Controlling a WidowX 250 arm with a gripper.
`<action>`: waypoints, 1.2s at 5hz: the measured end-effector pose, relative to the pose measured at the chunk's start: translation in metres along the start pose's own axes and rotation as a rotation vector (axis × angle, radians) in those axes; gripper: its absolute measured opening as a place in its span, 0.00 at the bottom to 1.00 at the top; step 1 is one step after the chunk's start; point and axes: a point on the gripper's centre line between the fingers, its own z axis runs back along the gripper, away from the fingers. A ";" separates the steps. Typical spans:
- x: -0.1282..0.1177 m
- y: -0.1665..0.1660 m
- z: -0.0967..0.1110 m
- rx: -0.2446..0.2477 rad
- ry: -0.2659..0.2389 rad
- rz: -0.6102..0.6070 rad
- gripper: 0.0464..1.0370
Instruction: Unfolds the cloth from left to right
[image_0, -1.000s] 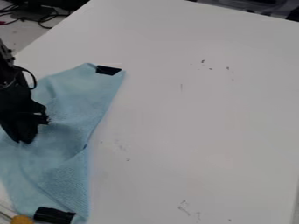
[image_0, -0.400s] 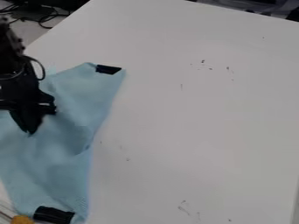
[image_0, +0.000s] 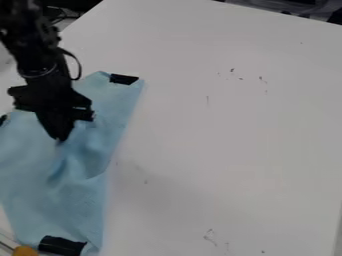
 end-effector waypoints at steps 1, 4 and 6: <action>0.001 -0.028 0.000 -0.022 0.000 -0.054 0.02; 0.006 -0.102 -0.018 -0.083 0.030 -0.201 0.02; 0.012 -0.123 -0.028 -0.110 0.038 -0.247 0.02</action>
